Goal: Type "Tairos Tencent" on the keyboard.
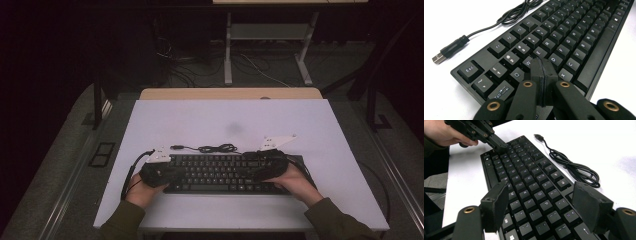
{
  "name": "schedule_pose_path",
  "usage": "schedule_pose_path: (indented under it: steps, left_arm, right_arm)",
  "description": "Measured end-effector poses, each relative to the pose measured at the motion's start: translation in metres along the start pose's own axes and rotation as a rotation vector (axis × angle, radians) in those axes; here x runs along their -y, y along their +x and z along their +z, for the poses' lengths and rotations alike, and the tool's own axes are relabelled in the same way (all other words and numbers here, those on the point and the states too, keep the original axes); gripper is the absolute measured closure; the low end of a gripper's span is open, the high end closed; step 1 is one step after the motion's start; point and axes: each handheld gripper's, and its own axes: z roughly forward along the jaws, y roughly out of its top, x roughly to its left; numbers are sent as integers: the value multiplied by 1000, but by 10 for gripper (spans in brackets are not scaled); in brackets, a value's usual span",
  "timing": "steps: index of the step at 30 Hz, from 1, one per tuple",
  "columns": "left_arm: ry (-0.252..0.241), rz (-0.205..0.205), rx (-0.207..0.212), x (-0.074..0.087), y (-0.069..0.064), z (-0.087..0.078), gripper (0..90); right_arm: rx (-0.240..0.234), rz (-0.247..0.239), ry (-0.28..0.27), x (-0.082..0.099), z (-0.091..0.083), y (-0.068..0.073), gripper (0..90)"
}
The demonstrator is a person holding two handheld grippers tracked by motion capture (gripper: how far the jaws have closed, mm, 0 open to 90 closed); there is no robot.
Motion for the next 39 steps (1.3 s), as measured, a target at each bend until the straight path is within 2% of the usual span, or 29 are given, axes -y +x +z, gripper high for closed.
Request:
schedule_pose_path:
  steps: [14, 23, 31, 35, 39]
  left_arm:
    - [12, -8, 9, 2, 2, 2, 890]
    - [-30, -18, 12, -2, 1, -3, 889]
    - [-37, -25, 18, -4, 2, -5, 888]
    - [-42, -29, 17, -5, 2, -5, 837]
    - [-47, -38, 7, -5, 1, -4, 728]
  right_arm:
    - [3, -3, 3, 0, 1, 0, 289]
    - [4, -2, 1, 0, 0, 0, 289]
    - [2, -2, 3, 0, 1, 0, 289]
    - [4, -2, 3, 0, 0, 0, 290]
    - [5, 0, 3, 0, 0, 0, 289]
